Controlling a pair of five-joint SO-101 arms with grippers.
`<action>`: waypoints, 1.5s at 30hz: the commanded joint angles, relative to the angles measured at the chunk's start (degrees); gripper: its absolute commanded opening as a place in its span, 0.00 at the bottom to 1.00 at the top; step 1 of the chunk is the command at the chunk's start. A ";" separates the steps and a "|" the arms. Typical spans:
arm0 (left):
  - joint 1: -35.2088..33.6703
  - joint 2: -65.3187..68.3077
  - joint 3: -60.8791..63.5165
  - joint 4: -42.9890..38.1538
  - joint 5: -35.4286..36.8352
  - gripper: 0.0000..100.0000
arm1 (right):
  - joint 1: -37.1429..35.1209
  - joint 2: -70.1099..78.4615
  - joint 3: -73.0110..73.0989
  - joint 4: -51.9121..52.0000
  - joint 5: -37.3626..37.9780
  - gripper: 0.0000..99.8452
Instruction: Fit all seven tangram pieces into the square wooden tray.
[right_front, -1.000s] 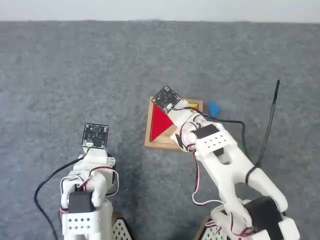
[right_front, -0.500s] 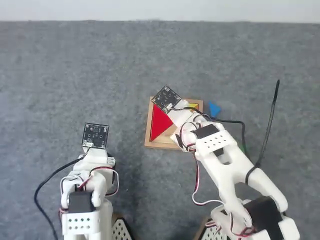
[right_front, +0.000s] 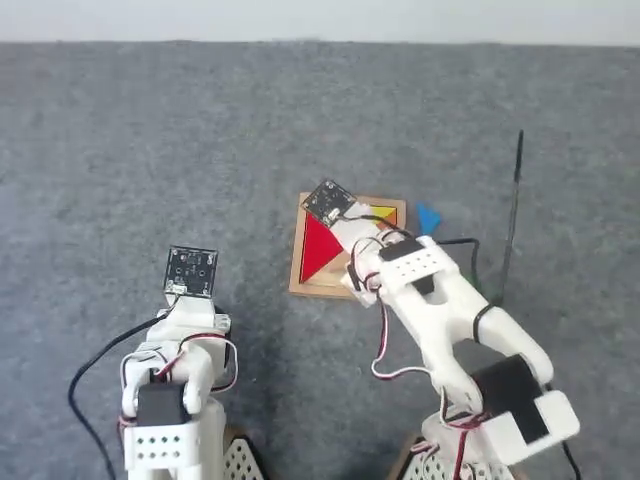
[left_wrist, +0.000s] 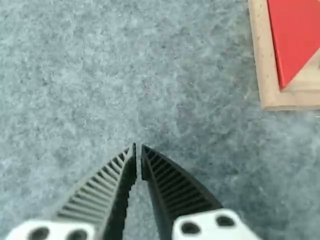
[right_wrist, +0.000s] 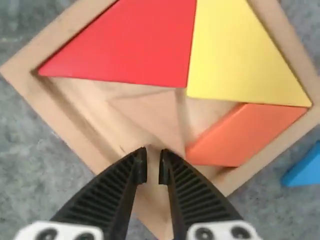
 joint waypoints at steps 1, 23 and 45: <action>0.09 -0.97 -0.66 0.18 0.00 0.02 | 2.86 0.22 -4.57 0.31 -0.35 0.05; 0.09 -0.97 -0.66 0.18 0.00 0.02 | 0.40 1.63 -7.91 -1.45 -3.16 0.05; 0.09 -0.97 -0.66 0.18 0.00 0.02 | 2.59 -0.04 -5.89 -1.10 -2.81 0.05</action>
